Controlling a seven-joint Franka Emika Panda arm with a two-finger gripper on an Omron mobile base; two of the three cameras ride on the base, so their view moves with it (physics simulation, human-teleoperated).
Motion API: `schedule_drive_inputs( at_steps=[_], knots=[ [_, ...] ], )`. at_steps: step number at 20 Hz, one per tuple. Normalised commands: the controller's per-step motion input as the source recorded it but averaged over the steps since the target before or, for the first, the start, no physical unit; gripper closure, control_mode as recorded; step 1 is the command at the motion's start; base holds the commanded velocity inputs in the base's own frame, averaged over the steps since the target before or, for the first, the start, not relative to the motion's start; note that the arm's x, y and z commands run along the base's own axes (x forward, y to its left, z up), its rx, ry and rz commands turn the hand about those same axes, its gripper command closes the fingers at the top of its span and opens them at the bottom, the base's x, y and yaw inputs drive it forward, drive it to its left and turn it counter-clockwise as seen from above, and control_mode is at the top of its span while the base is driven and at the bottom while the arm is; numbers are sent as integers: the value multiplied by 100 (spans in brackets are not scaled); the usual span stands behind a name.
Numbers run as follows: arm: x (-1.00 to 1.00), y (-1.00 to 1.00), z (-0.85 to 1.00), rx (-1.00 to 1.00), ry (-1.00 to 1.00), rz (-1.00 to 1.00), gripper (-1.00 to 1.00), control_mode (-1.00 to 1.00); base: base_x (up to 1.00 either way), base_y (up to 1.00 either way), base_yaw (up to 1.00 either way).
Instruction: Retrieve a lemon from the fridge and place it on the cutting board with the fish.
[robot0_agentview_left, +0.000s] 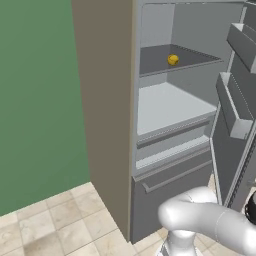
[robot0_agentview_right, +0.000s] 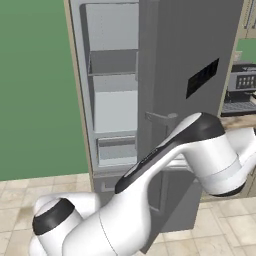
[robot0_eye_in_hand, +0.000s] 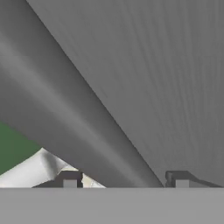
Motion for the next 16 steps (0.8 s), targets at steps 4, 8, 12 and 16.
schedule_drive_inputs(
  at_steps=[4,8,12,16],
  knots=[
    [-1,23,0,0,1,-5,-100,-100,0,0,0],
    [-33,2,2,-5,6,-14,-100,-100,0,0,0],
    [-21,0,14,-25,2,-18,-100,-100,0,0,0],
    [-8,0,5,-31,1,-18,-100,-100,0,0,0]
  ],
)
